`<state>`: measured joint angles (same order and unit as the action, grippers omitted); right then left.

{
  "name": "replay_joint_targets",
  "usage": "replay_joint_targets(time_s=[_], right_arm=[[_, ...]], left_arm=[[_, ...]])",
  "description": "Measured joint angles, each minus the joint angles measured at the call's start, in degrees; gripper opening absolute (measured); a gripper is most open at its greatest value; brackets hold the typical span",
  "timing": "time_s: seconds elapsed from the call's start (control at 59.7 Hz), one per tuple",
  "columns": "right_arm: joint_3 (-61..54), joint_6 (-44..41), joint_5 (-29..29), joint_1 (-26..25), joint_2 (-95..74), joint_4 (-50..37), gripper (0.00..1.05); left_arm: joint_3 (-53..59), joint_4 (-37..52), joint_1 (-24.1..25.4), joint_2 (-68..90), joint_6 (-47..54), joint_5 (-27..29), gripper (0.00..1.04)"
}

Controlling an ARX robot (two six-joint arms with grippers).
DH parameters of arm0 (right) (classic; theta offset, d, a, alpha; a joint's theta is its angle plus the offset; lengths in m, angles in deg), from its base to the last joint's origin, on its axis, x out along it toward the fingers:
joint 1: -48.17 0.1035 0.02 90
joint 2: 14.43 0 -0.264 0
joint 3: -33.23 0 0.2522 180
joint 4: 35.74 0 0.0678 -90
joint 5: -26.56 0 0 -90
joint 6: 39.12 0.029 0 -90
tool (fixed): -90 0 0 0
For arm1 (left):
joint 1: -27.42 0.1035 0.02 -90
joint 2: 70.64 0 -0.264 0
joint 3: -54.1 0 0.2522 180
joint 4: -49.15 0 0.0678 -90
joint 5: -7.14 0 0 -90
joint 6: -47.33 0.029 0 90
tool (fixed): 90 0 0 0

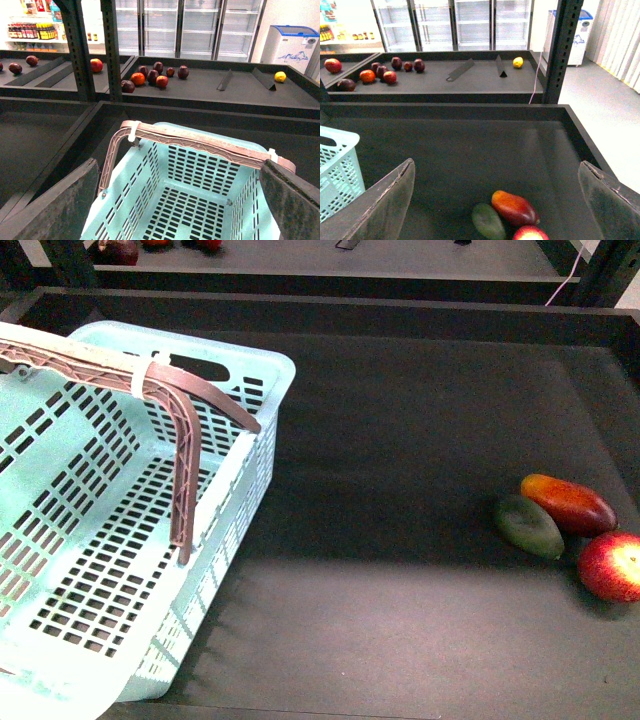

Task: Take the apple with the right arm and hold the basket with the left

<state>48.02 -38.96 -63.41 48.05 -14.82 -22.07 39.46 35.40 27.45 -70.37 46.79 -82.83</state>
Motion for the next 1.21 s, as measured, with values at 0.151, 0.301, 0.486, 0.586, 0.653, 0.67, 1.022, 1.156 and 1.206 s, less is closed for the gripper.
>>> replay_joint_targets(time_s=[0.151, 0.301, 0.486, 0.586, 0.653, 0.67, 1.022, 1.156, 1.206], right_arm=[[0.0, 0.0, 0.0, 0.0, 0.0, 0.0, 0.96], [0.0, 0.0, 0.0, 0.0, 0.0, 0.0, 0.96], [0.0, 0.0, 0.1, 0.0, 0.0, 0.0, 0.96], [0.0, 0.0, 0.0, 0.0, 0.1, 0.0, 0.96], [0.0, 0.0, 0.0, 0.0, 0.1, 0.0, 0.96], [0.0, 0.0, 0.0, 0.0, 0.1, 0.0, 0.96], [0.0, 0.0, 0.0, 0.0, 0.1, 0.0, 0.96], [0.0, 0.0, 0.0, 0.0, 0.1, 0.0, 0.96], [0.0, 0.0, 0.0, 0.0, 0.1, 0.0, 0.96]], left_arm=[[0.0, 0.0, 0.0, 0.0, 0.0, 0.0, 0.98], [0.0, 0.0, 0.0, 0.0, 0.0, 0.0, 0.98], [-4.8, -6.3, -7.0, 12.1, -4.8, 20.1, 0.98], [-9.7, 0.5, -7.7, 27.7, -11.0, 24.2, 0.98], [-13.0, 3.8, -6.3, 37.2, -16.5, 20.2, 0.98], [-13.4, 4.0, -6.1, 38.3, -17.2, 19.4, 0.98], [-27.8, 14.6, -2.9, 73.2, -47.9, -0.5, 0.98], [-32.7, 18.5, -2.8, 83.2, -58.0, -4.7, 0.98], [-34.3, 19.6, -2.8, 86.6, -61.0, -4.7, 0.98]])
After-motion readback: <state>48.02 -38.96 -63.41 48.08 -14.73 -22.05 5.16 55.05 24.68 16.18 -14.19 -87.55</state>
